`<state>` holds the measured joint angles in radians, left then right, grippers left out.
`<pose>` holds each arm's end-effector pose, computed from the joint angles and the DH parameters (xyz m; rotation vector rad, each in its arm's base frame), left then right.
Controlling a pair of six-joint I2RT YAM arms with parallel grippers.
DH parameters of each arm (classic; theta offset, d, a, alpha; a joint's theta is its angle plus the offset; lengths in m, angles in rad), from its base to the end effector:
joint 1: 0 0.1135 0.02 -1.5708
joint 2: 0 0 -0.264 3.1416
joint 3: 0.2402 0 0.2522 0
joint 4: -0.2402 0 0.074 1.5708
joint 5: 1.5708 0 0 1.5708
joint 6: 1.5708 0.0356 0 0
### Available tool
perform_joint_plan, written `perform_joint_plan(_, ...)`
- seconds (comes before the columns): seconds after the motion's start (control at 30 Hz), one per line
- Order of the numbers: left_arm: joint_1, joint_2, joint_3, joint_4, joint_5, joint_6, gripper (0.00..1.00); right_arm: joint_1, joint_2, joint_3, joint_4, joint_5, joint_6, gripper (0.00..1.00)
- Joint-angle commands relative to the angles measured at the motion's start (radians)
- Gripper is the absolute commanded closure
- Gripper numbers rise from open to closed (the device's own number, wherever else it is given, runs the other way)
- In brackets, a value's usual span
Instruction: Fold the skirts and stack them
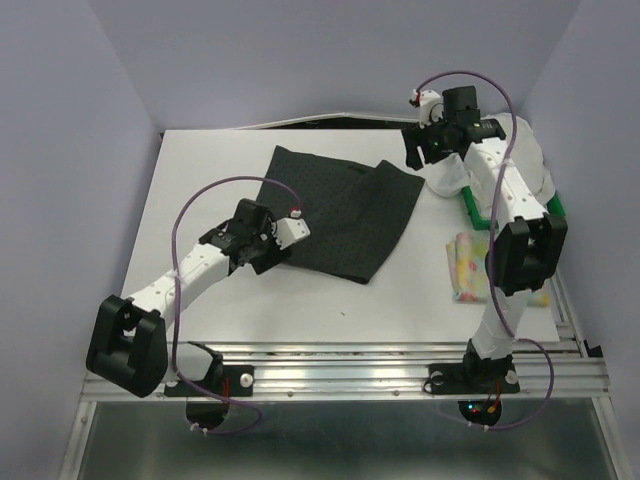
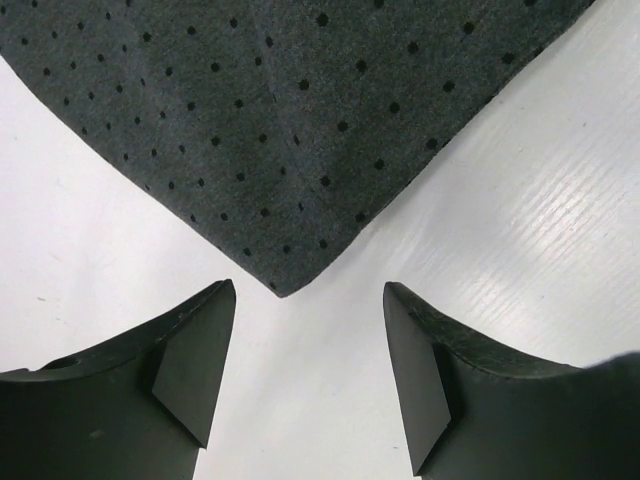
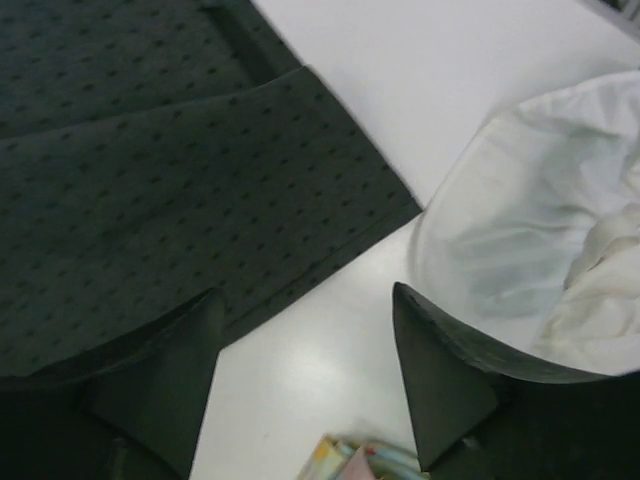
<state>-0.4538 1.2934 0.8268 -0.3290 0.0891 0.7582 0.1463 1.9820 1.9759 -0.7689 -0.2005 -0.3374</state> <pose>0.2413 -0.1212 0.2326 1.3809 1.9172 0.0421 0.4428 0.0724 0.3378 -0.6532 2.2371 0.1398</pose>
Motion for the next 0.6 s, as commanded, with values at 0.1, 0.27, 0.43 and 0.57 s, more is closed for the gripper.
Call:
perform_joint_plan(0.1, 0.176, 0.024, 0.104, -0.099, 0.175, -0.037, 0.32, 0.065, -0.258, -0.383, -0.078, -0.290, 0.262, 0.39)
perform_joint_plan(0.27, 0.299, 0.116, 0.193, -0.081, 0.251, -0.195, 0.31, 0.065, -0.278, -0.615, 0.054, -0.425, 0.507, 0.35)
perform_joint_plan(0.43, 0.360, 0.175, 0.201, -0.027, 0.268, -0.350, 0.30, 0.075, -0.285, -0.779, 0.222, -0.468, 0.673, 0.34)
perform_joint_plan(0.57, 0.362, 0.225, 0.175, -0.010, 0.282, -0.446, 0.30, 0.093, -0.264, -0.859, 0.275, -0.456, 0.731, 0.28)
